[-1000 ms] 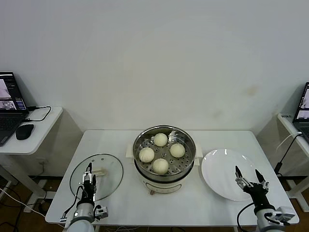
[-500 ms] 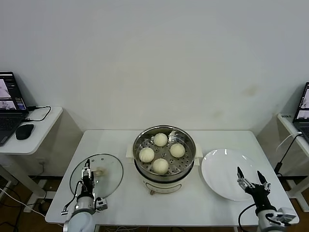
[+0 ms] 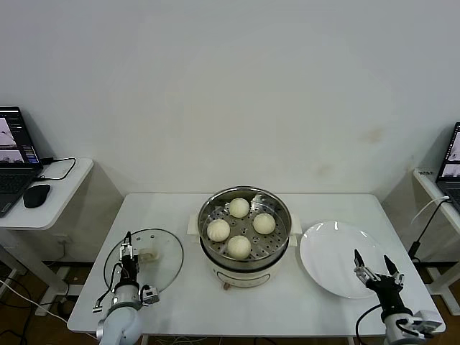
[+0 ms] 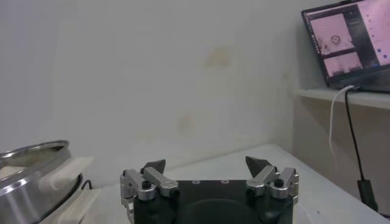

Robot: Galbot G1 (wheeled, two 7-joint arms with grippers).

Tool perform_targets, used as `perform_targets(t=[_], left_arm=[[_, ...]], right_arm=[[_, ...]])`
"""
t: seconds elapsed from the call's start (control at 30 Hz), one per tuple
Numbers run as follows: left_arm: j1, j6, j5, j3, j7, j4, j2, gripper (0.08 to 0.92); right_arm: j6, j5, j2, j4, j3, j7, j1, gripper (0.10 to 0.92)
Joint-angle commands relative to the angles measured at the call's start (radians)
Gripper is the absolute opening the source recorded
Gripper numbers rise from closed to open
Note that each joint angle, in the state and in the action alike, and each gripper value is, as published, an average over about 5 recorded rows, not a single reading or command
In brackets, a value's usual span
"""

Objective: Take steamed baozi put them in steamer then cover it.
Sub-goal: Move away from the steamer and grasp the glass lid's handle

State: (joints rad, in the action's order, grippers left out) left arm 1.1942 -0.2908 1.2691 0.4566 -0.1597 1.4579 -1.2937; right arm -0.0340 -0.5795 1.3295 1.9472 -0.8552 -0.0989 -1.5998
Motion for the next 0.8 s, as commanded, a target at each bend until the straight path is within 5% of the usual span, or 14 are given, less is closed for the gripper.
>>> perform_targets(t=[0.03,0.2,0.8], left_arm=[[-0.026,0.001,-0.008,-0.001,-0.016,-0.037,-0.01,0.821],[-0.025,0.011,-0.008,-0.005,-0.022,-0.049,-0.011,0.744],[0.023,0.038,-0.027,0.005,-0.031,-0.003,0.021,0.225]], right_arm=[[0.002,0.002,0.0,0.002,-0.003,-0.001,-0.004,0.823],[0.004,0.003,0.0,0.005,-0.007,-0.003,-0.009,0.823],[0.003,0.004,-0.005,0.025,-0.01,-0.003,-0.021,0.823]])
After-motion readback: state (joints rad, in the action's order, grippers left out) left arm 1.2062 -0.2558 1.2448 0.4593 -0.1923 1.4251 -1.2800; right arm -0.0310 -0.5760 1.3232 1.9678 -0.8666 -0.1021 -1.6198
